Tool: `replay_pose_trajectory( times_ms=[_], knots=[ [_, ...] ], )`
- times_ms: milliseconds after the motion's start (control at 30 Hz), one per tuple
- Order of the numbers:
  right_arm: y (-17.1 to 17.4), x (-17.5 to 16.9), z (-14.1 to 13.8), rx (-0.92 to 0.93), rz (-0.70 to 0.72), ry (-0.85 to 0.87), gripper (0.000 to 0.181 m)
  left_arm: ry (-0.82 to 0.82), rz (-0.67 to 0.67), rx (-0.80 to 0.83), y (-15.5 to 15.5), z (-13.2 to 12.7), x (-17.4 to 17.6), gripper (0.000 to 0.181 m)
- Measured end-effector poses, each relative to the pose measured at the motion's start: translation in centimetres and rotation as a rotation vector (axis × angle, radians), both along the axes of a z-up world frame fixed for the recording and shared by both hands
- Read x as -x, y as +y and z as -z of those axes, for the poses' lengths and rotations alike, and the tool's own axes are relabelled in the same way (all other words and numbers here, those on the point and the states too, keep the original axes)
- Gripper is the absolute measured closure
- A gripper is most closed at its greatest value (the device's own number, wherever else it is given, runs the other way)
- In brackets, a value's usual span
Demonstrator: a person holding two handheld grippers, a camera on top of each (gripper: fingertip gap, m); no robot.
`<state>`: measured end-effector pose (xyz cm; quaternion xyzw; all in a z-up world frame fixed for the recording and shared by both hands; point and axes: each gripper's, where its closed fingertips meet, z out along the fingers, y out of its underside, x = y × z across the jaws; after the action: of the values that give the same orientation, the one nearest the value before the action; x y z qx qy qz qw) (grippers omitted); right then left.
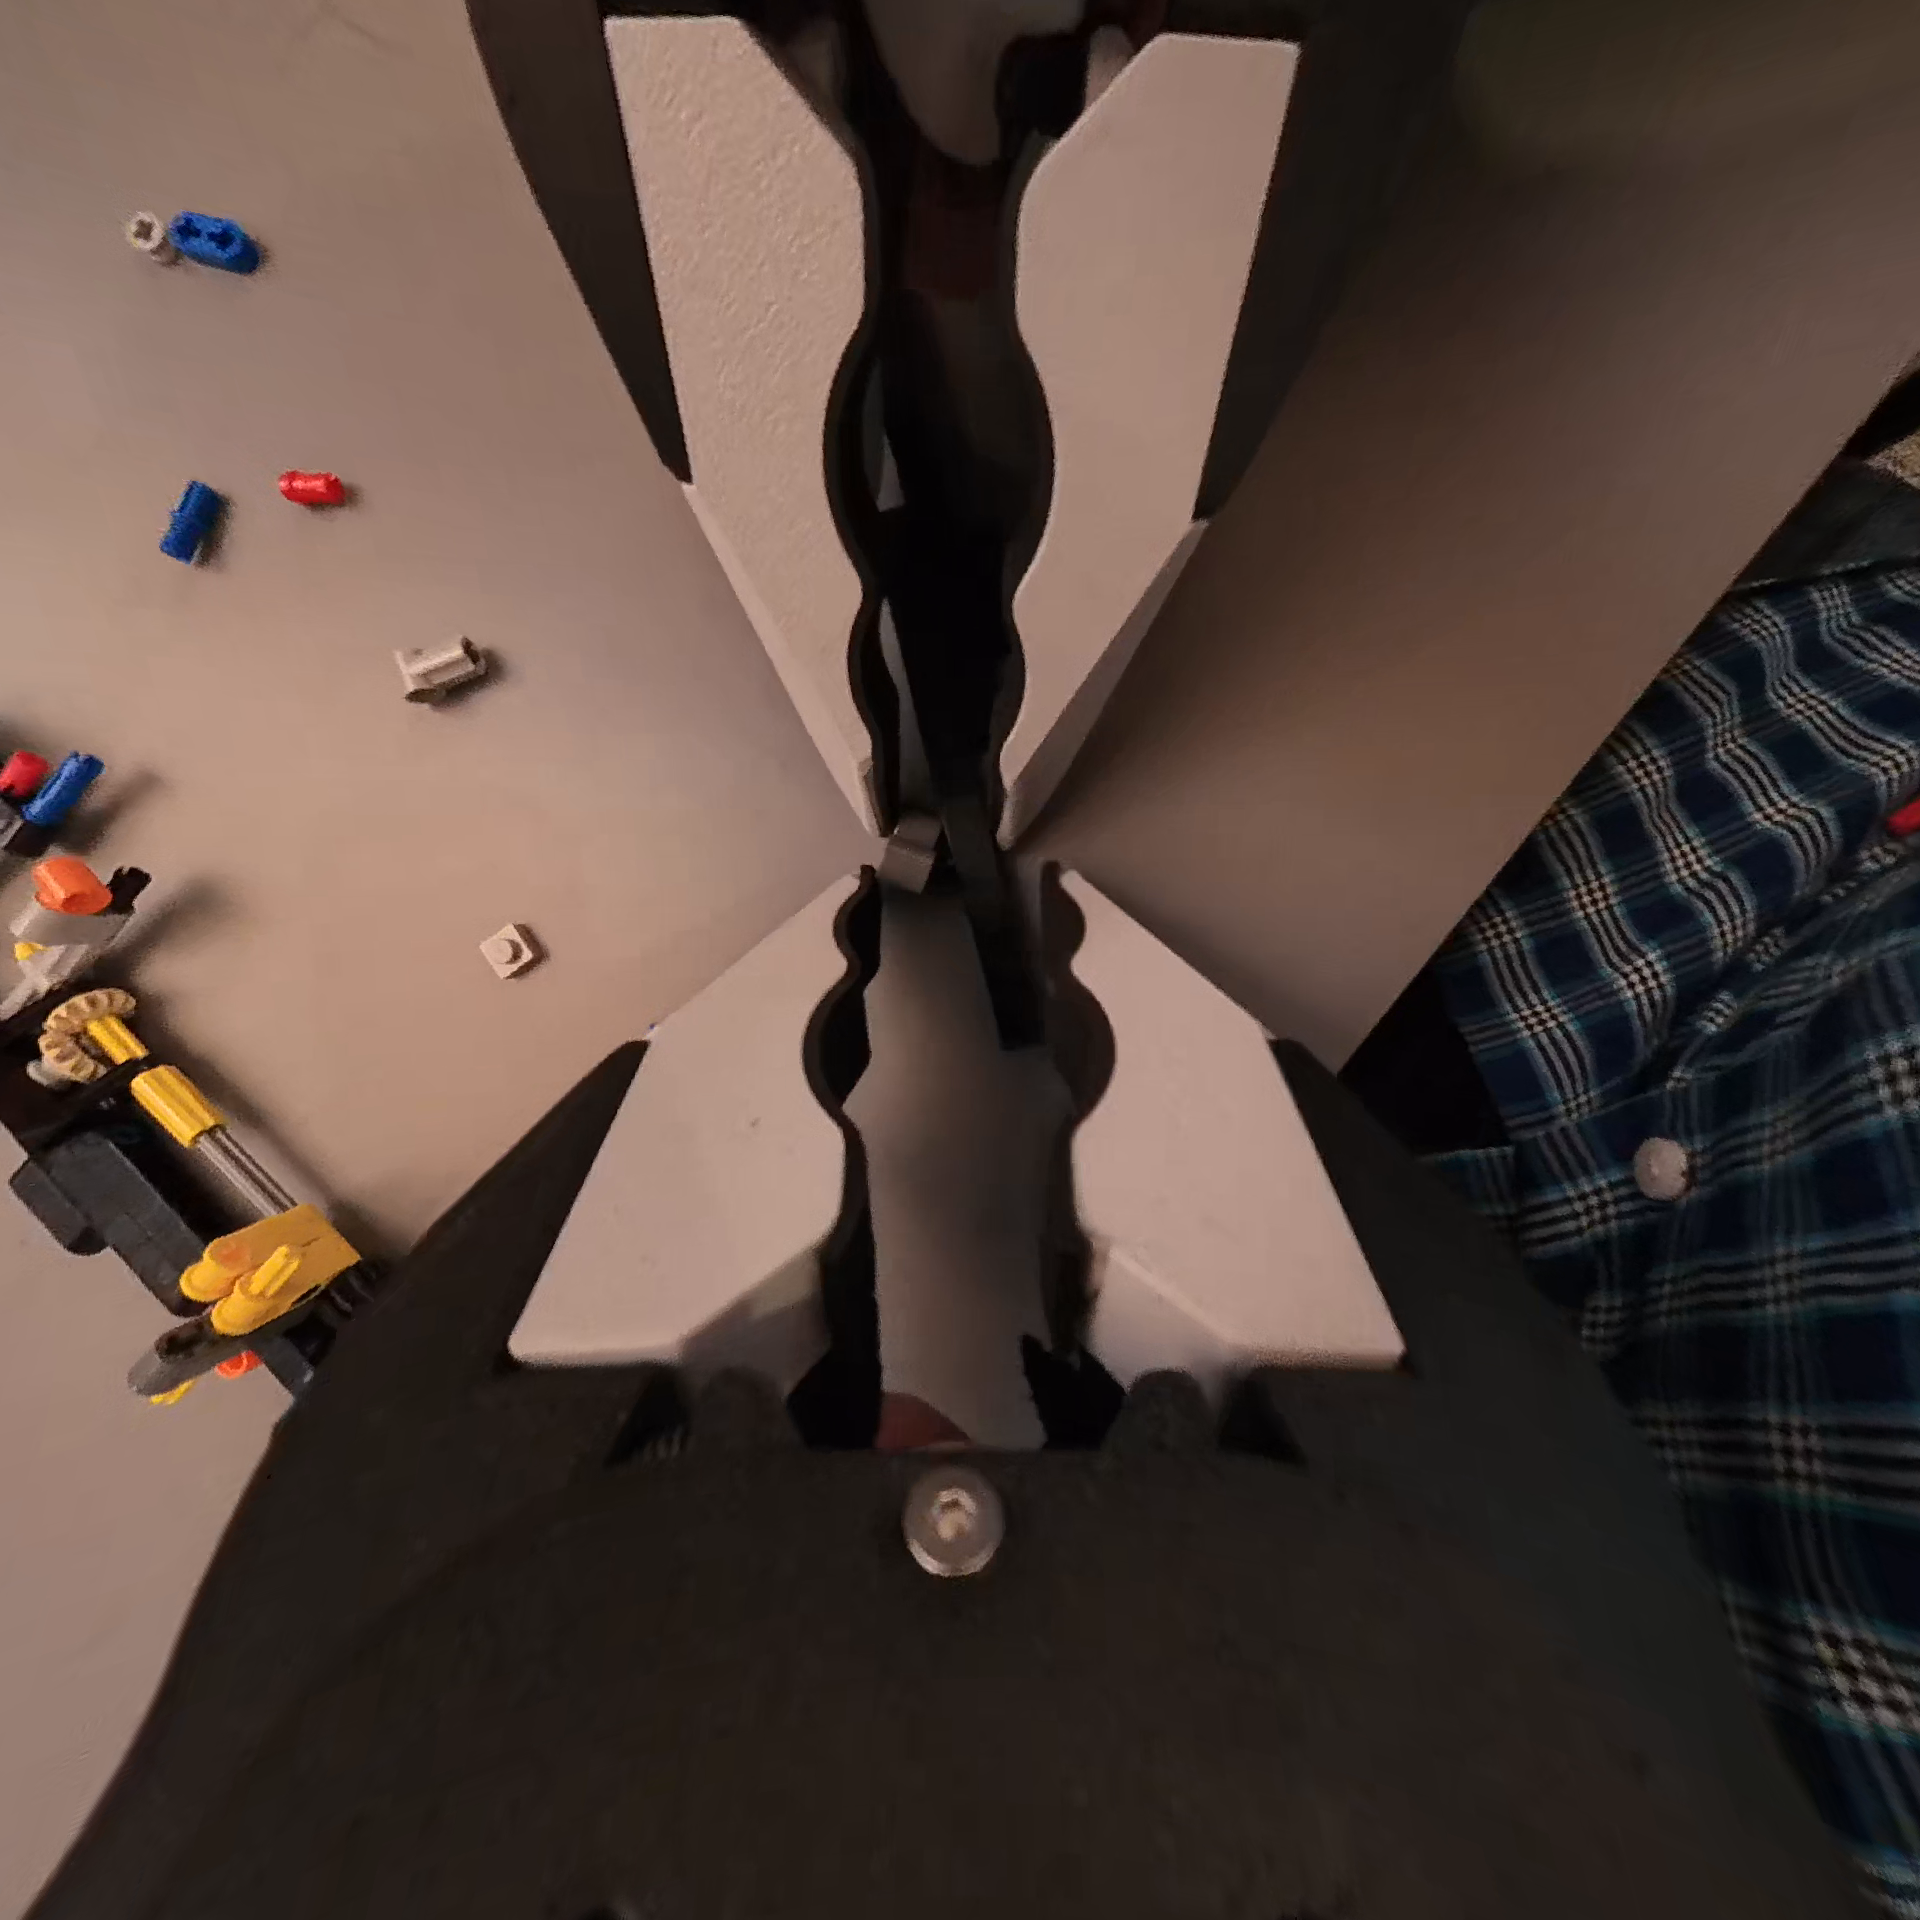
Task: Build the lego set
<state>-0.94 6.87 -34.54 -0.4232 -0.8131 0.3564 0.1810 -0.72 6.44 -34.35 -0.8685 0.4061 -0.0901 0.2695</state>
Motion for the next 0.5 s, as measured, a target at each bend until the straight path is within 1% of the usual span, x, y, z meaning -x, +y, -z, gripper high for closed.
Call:
replay_pose_trajectory(
  times_ms=[67,200,300,367,500],
  knots=[
    [-0.01,-0.03,-0.01,0.003,0.000,-0.002,0.165,0.000,0.033,0.001,-0.14,-0.05,-0.01,0.151],
    [0.01,-0.06,-0.05,0.005,0.003,-0.002,0.165,0.004,0.075,-0.005,-0.25,-0.17,0.28,0.153],
    [0.02,-0.09,-0.09,0.006,0.004,-0.003,0.165,0.015,0.103,-0.016,-0.48,0.09,0.11,0.159],
    [0.02,-0.12,-0.11,0.004,0.005,-0.001,0.164,0.004,0.084,-0.031,-0.39,0.05,0.11,0.162],
    [0.00,-0.16,-0.16,0.006,0.005,-0.003,0.165,0.004,0.072,-0.060,-0.29,0.01,0.16,0.162]
  ],
)
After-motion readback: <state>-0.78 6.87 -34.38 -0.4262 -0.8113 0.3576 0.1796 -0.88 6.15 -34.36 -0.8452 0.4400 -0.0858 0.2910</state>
